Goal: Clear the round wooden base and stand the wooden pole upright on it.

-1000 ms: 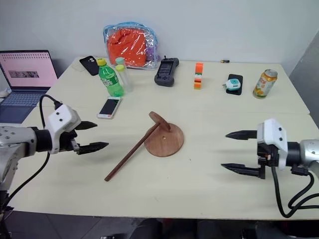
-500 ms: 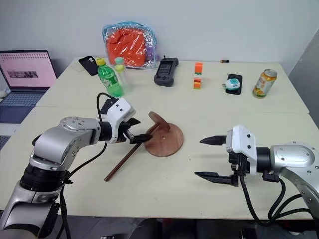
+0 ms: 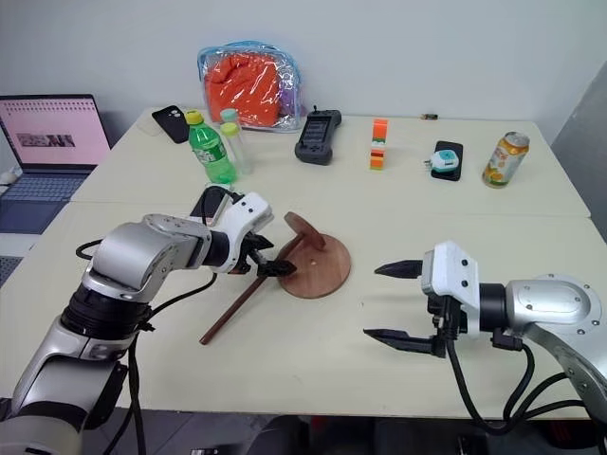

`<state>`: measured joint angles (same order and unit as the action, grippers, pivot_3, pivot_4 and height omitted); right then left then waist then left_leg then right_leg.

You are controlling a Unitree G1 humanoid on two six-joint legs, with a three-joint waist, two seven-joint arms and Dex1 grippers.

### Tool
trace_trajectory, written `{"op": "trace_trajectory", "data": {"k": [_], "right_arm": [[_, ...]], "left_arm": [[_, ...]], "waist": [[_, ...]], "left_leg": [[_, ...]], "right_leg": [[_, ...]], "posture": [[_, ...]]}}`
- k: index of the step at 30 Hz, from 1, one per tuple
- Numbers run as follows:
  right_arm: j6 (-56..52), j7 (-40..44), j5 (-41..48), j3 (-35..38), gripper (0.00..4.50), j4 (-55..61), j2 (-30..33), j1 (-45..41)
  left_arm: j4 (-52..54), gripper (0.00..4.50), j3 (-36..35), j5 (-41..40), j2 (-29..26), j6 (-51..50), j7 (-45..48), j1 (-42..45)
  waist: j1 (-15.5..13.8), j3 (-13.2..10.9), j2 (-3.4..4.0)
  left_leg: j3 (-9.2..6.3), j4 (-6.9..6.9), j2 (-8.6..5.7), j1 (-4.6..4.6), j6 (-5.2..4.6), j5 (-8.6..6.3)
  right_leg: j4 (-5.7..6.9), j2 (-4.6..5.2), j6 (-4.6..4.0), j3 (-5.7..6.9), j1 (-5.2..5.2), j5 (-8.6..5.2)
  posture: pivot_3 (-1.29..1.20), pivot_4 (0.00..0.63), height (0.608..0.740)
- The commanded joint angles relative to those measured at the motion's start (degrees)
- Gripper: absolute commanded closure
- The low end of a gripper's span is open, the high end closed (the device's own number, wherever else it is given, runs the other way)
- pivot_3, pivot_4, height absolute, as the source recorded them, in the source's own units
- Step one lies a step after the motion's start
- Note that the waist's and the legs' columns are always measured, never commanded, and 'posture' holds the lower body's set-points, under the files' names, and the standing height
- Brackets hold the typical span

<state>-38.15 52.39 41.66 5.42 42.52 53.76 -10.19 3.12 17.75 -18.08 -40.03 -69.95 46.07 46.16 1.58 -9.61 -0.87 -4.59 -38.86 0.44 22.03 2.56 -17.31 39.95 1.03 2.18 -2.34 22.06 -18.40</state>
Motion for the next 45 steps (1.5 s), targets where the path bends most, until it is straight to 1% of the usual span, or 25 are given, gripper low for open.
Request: {"op": "trace_trajectory", "data": {"k": [1,2,3,4,5,7,11,12,13,14,17,19,22,26,28,31,32,33,35,38,41,45], "right_arm": [[0.57,-0.14,0.30,-0.35,0.00,1.90,-0.10,-0.90],[0.53,-0.27,0.29,-0.52,0.00,2.06,-0.15,-0.89],[0.50,-0.35,0.32,-0.63,0.00,2.18,-0.18,-0.85],[0.45,-0.45,0.36,-0.68,0.00,2.30,-0.16,-0.79],[0.42,-0.51,0.42,-0.65,0.00,2.42,-0.10,-0.68],[0.30,-0.52,0.54,-0.38,0.00,2.52,0.11,-0.41],[0.08,-0.50,0.61,-0.21,0.00,2.78,0.36,-0.21],[-0.11,-0.55,0.80,-0.22,0.00,2.95,0.39,-0.16],[-0.27,-0.63,0.97,-0.21,0.00,3.15,0.40,-0.09],[-0.36,-0.67,1.06,-0.22,0.00,3.34,0.42,-0.01],[-0.42,-0.71,0.69,-0.47,0.00,3.13,0.34,-0.21],[-0.44,-0.68,0.45,-0.51,0.00,2.90,0.38,-0.37],[-0.27,-0.29,0.05,-0.38,0.00,2.50,0.74,-0.53],[-0.22,0.19,0.18,0.10,0.00,2.07,1.23,-0.74],[-0.39,0.52,0.53,0.69,0.00,2.02,1.80,-0.74],[-1.07,0.54,1.84,2.28,0.00,2.00,2.73,-0.62],[-1.40,0.38,2.36,3.06,0.00,2.08,2.91,-0.33],[-1.88,-0.10,2.81,3.89,0.00,2.15,2.96,-0.01],[-2.75,-1.12,3.68,5.41,0.00,2.48,2.93,0.88],[-3.20,-3.31,3.38,6.34,0.00,3.28,2.18,1.94],[-4.35,-8.31,2.15,5.05,0.00,4.81,0.17,2.61],[-6.86,-13.40,-0.17,2.43,0.00,6.23,-0.61,3.41]], "left_arm": [[-1.78,0.42,3.27,1.00,-1.20,1.77,2.95,3.01],[-2.38,0.46,3.84,1.29,-1.28,2.01,3.27,3.29],[-2.86,0.67,4.45,1.54,-1.43,2.38,3.78,3.54],[-3.28,0.97,4.90,1.44,-1.50,1.94,4.32,3.85],[-3.53,1.15,5.39,1.44,-1.65,1.84,4.91,4.10],[-4.01,1.64,6.22,1.25,-1.81,0.65,5.68,4.67],[-4.02,2.44,8.22,2.31,-3.03,1.93,7.16,4.98],[-4.07,2.78,8.70,2.49,-3.44,1.99,7.64,5.13],[-4.04,2.99,8.95,2.53,-3.72,1.89,7.97,5.20],[-4.24,3.17,9.06,2.69,-3.88,2.12,8.22,5.38],[-5.55,3.90,8.54,2.85,-3.38,1.94,8.36,6.44],[-6.09,4.26,7.19,2.38,-2.62,0.70,7.98,6.90],[-6.99,4.26,4.37,1.29,-1.50,-0.85,7.22,7.35],[-5.47,4.26,0.72,-1.00,-1.32,-2.22,7.28,6.71],[-4.22,4.26,-5.33,-5.35,0.42,-3.61,8.00,7.13],[-4.80,4.26,-16.36,-9.98,4.92,1.15,6.10,9.40],[-5.02,4.26,-19.66,-11.34,6.34,2.84,5.18,10.30],[-4.59,4.26,-22.88,-11.86,8.03,7.22,3.80,10.77],[-2.76,4.26,-26.72,-12.78,10.49,12.75,1.74,10.56],[0.83,4.26,-28.61,-12.88,14.05,18.97,-1.02,7.38],[5.12,4.26,-27.14,-10.50,17.73,28.15,-3.14,0.56],[3.64,4.26,-25.12,-5.37,22.03,41.00,-7.12,-3.46]], "waist": [[0.00,0.00,0.00],[0.00,0.00,0.00],[0.00,0.00,0.00],[0.00,0.00,0.00],[0.00,0.00,0.00],[0.01,0.00,0.00],[0.01,0.00,0.00],[0.01,0.00,0.00],[0.01,0.00,0.00],[0.01,0.00,0.00],[-0.02,0.00,0.00],[-0.04,0.00,0.00],[0.00,0.00,0.00],[0.02,-0.01,-0.01],[0.02,-0.01,-0.01],[-0.14,-0.01,-0.01],[-0.30,-0.02,-0.03],[-0.35,-0.04,-0.07],[-0.31,-0.05,-0.09],[-0.23,-0.03,-0.08],[-0.20,-0.01,-0.06],[-0.29,-0.04,-0.12]], "left_leg": [[0.00,0.00,0.00,0.00,0.00,0.00],[0.00,0.00,0.00,0.00,0.00,0.00],[0.01,0.00,-0.01,0.00,0.00,0.00],[0.01,0.00,-0.01,0.00,0.00,0.00],[0.01,0.00,-0.01,0.00,0.00,0.00],[0.00,0.00,0.00,0.00,0.00,0.00],[0.01,0.00,-0.01,0.00,0.00,0.00],[0.00,0.00,-0.01,0.00,0.00,0.00],[0.00,0.00,0.00,0.00,0.00,0.00],[0.00,0.00,0.00,0.00,0.00,0.00],[0.00,0.00,-0.01,0.01,0.00,0.00],[-0.01,-0.01,-0.02,0.02,0.00,0.00],[0.00,-0.01,-0.01,0.02,0.00,0.00],[0.00,-0.01,0.00,0.02,-0.01,0.00],[0.01,0.00,0.01,0.02,0.00,0.00],[-0.02,-0.03,0.01,0.08,0.00,0.00],[-0.04,-0.06,0.01,0.10,0.01,0.00],[-0.06,-0.09,-0.02,0.18,0.01,0.01],[-0.10,-0.14,-0.01,0.26,0.04,0.02],[-0.04,-0.10,0.01,0.25,0.23,0.13],[0.00,-0.08,0.04,0.20,0.24,0.13],[-0.02,-0.10,0.03,0.18,0.24,0.14]], "right_leg": [[0.00,0.00,0.00,0.00,0.00,0.00],[-0.01,0.00,0.00,0.00,0.00,0.00],[-0.01,0.00,0.00,0.00,0.00,0.00],[-0.01,0.00,0.00,-0.01,0.00,0.00],[-0.01,0.00,0.00,0.00,0.00,0.00],[0.00,0.00,0.00,0.00,0.00,0.00],[-0.01,0.00,0.00,-0.01,0.00,0.00],[-0.01,0.00,0.00,-0.01,0.00,0.00],[0.00,0.00,0.00,-0.01,0.01,0.00],[0.00,0.00,0.00,0.00,0.01,0.00],[-0.01,0.00,0.00,0.00,0.00,0.00],[-0.01,0.00,0.00,0.00,0.00,0.00],[-0.01,0.01,0.00,0.01,0.00,0.00],[-0.01,0.00,0.00,0.00,0.03,0.00],[-0.01,0.01,0.00,0.00,0.04,0.00],[-0.01,0.03,0.00,0.02,0.05,0.00],[-0.03,0.03,0.00,0.04,0.05,0.00],[-0.01,0.08,0.00,0.06,0.09,0.00],[-0.05,0.08,0.00,0.06,0.09,0.00],[-0.08,0.20,0.00,0.02,0.11,0.00],[-0.05,0.24,0.00,-0.06,0.10,0.00],[-0.02,0.24,0.01,-0.12,0.09,0.01]], "posture": [[0.00,0.150,0.740],[0.00,0.150,0.740],[0.00,0.150,0.740],[0.00,0.150,0.740],[0.00,0.150,0.740],[0.00,0.150,0.740],[0.00,0.150,0.740],[0.00,0.150,0.740],[0.00,0.150,0.740],[0.00,0.150,0.740],[0.00,0.150,0.740],[0.00,0.150,0.740],[0.00,0.150,0.740],[0.00,0.150,0.740],[0.00,0.150,0.740],[0.00,0.150,0.740],[0.00,0.150,0.740],[0.00,0.150,0.740],[0.00,0.150,0.740],[0.00,0.150,0.740],[0.00,0.150,0.740],[0.00,0.150,0.740]]}}
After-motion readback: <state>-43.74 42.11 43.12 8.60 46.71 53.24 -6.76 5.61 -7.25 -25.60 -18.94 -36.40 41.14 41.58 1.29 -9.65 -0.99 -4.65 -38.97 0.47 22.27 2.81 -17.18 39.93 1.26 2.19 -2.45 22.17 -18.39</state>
